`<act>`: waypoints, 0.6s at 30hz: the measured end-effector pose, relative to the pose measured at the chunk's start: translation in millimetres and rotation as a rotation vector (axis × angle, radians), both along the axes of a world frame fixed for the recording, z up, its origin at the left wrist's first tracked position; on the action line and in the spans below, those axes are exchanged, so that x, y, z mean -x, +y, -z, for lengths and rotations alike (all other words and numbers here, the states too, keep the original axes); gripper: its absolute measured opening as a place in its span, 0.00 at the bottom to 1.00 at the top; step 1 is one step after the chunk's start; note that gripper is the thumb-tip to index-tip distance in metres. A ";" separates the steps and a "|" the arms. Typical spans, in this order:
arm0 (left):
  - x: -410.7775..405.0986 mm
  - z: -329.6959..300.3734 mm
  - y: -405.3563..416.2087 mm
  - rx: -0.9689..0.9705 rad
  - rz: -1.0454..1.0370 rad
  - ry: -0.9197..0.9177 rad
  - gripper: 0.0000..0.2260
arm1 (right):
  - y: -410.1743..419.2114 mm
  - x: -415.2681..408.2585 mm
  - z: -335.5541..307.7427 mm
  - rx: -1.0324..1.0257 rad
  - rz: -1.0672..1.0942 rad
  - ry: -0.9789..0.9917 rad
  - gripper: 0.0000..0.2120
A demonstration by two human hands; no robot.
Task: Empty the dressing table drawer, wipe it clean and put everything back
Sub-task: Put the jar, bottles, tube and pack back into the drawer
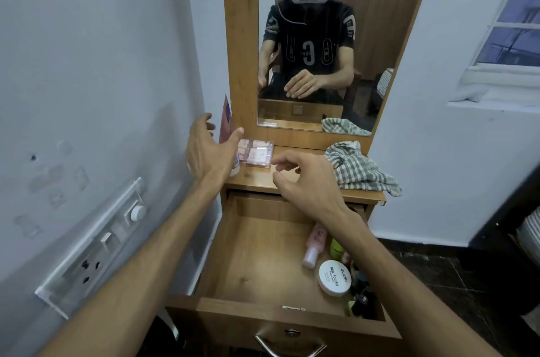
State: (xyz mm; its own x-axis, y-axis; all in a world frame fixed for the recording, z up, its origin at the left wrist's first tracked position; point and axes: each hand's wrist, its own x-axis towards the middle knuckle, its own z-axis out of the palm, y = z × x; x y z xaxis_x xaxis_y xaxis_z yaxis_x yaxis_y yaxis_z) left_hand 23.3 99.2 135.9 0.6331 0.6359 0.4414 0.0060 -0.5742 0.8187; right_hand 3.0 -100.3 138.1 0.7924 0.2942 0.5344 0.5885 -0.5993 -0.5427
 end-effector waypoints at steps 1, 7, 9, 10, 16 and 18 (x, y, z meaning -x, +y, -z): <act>-2.0 -1.6 0.6 -0.003 0.025 0.000 0.28 | 0.6 -0.3 0.0 -0.001 0.002 0.003 0.13; 15.3 -9.9 -8.9 0.026 0.017 -0.101 0.15 | -13.3 2.5 0.3 -0.031 0.012 0.023 0.14; 29.2 -12.3 -17.8 0.046 0.060 -0.141 0.15 | -20.5 4.7 -0.1 -0.058 0.014 0.039 0.14; 37.9 -13.5 -23.8 0.055 0.086 -0.152 0.15 | -24.4 6.2 0.4 -0.072 0.013 0.044 0.15; 74.4 -7.4 -53.2 0.099 0.273 -0.110 0.11 | -43.5 17.1 5.1 -0.118 0.008 0.084 0.18; 79.2 2.2 -59.6 0.150 0.305 -0.060 0.11 | -49.6 22.3 5.2 -0.036 -0.060 0.148 0.25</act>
